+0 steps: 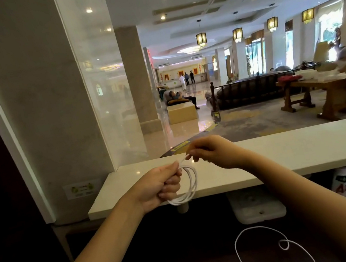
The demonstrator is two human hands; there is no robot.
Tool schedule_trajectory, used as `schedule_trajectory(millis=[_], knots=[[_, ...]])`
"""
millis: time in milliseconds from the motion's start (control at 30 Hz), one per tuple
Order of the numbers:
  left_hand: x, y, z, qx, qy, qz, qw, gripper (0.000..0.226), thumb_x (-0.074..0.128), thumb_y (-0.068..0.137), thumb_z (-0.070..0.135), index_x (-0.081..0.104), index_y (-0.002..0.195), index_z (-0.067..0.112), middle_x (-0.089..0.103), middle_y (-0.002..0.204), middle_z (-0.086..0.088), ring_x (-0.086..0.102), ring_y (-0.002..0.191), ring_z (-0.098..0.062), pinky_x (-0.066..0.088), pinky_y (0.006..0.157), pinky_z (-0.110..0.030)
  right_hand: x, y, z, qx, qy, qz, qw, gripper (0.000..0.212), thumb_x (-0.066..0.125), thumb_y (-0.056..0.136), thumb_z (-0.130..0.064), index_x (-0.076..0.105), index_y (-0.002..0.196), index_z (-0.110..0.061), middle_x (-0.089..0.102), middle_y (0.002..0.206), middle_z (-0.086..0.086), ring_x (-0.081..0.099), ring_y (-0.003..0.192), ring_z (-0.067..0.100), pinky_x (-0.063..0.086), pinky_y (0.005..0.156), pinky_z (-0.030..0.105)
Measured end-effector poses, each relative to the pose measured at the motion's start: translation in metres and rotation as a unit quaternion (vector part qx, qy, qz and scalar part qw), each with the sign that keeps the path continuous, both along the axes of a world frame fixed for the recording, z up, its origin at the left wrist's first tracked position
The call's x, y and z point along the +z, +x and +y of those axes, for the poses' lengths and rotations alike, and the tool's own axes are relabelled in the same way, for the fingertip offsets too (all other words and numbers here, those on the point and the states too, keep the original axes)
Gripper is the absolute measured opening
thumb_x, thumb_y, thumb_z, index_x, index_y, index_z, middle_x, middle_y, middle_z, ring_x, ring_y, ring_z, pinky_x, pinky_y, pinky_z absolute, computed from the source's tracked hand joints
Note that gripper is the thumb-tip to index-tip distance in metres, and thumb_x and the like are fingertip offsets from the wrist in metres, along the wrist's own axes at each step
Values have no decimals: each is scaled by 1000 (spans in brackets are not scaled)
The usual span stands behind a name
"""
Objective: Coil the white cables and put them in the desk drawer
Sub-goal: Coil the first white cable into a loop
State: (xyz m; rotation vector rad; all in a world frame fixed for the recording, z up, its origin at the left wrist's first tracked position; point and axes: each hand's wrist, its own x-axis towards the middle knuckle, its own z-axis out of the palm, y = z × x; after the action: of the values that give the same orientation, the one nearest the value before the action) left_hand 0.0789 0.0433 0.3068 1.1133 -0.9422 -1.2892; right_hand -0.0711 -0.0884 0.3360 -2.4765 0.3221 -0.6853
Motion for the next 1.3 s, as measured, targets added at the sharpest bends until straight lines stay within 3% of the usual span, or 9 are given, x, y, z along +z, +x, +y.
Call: schedule_trajectory(millis=[100,167,267,400,667,867,1033,1167,1300], knots=[[2,-5,2,-75,14,116,990,28,45,87,32,49,70,10,28,48,6,16,39,-2,14,34,-12,-10,3,-1,-51,-196,-30,979,18,58,90,-24,71,99,-15,59,96,4,47,89,14,37,78,24],[5,-9,2,-98,2,137,986,30,43,87,34,48,69,11,23,50,6,13,41,-3,15,33,-12,-20,7,5,-46,-180,-60,981,17,60,88,-19,73,96,-12,60,92,8,49,83,13,37,72,21],[9,-14,3,-67,-24,82,994,28,45,87,32,45,70,10,28,49,6,15,37,-2,15,32,-11,-32,13,19,-4,36,-78,996,11,64,83,-8,73,76,-9,63,70,9,54,62,9,42,59,21],[11,-11,2,32,-38,-43,998,31,39,96,26,41,70,10,30,47,5,23,34,-1,17,32,-12,-30,11,24,45,372,-100,922,12,62,86,-12,73,89,-8,68,76,11,64,62,12,54,58,21],[2,-13,-6,156,-38,-245,956,31,40,97,28,49,69,18,32,46,9,24,35,-3,20,35,-16,-31,18,34,25,598,-74,798,24,53,92,-27,65,81,-9,61,56,2,63,56,16,56,62,29],[-6,-6,-14,168,-7,-107,980,29,43,97,24,41,71,11,29,42,8,21,31,-3,17,31,-14,-41,19,37,-70,201,-14,977,6,56,88,-7,56,92,-10,59,86,7,63,74,25,56,64,32],[-5,2,-10,191,18,-91,977,31,48,94,25,42,68,10,26,45,6,21,32,-2,16,32,-13,-30,16,37,-121,-142,136,973,17,46,93,-9,58,103,-3,67,95,19,64,80,34,54,78,47],[1,10,-3,141,58,32,988,35,44,94,34,46,73,7,29,47,4,25,32,-3,20,31,-12,-18,-5,29,-101,-134,97,981,21,42,96,-18,62,101,-13,71,83,4,54,59,12,53,72,36],[4,8,-2,130,65,36,989,35,42,96,31,50,74,4,33,47,3,28,35,-4,23,33,-14,-29,-21,29,-78,-83,42,993,23,40,97,-22,62,93,-16,68,73,-6,61,62,16,52,68,34]])
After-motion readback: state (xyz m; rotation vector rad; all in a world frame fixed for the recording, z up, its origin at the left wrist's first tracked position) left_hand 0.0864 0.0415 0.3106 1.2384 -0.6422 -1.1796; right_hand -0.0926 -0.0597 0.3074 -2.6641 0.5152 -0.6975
